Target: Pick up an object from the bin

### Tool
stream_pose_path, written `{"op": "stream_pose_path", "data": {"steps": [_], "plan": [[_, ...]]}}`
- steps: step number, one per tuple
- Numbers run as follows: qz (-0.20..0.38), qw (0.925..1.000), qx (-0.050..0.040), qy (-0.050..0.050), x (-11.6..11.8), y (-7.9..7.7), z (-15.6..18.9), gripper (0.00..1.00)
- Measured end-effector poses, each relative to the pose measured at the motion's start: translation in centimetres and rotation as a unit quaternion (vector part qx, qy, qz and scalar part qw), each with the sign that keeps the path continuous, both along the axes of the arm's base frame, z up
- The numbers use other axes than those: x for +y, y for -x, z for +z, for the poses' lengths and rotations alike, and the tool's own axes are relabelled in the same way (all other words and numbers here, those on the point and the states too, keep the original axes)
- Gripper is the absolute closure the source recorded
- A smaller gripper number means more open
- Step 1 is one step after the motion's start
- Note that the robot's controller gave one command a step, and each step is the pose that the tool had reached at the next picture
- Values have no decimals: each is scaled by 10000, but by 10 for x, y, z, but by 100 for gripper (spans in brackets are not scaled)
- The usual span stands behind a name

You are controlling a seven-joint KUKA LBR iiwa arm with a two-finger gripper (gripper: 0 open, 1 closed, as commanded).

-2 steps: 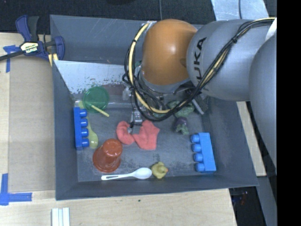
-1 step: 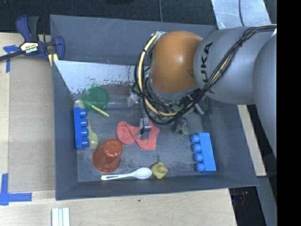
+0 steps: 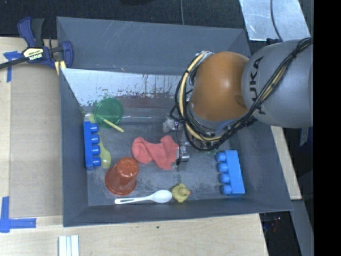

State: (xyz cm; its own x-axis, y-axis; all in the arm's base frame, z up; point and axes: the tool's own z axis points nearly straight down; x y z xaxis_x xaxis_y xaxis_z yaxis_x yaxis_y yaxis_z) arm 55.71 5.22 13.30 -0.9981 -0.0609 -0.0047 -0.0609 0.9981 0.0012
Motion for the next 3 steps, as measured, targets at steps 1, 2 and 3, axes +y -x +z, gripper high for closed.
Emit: {"op": "stream_pose_path", "data": {"steps": [1, 2, 3], "plan": [[253, 9997, -5, 9, -13, -17, -42, 0], [196, 9998, -38, 6, -17, -30, -61, 100], [197, 9998, -39, 6, -17, -30, -61, 100]]}}
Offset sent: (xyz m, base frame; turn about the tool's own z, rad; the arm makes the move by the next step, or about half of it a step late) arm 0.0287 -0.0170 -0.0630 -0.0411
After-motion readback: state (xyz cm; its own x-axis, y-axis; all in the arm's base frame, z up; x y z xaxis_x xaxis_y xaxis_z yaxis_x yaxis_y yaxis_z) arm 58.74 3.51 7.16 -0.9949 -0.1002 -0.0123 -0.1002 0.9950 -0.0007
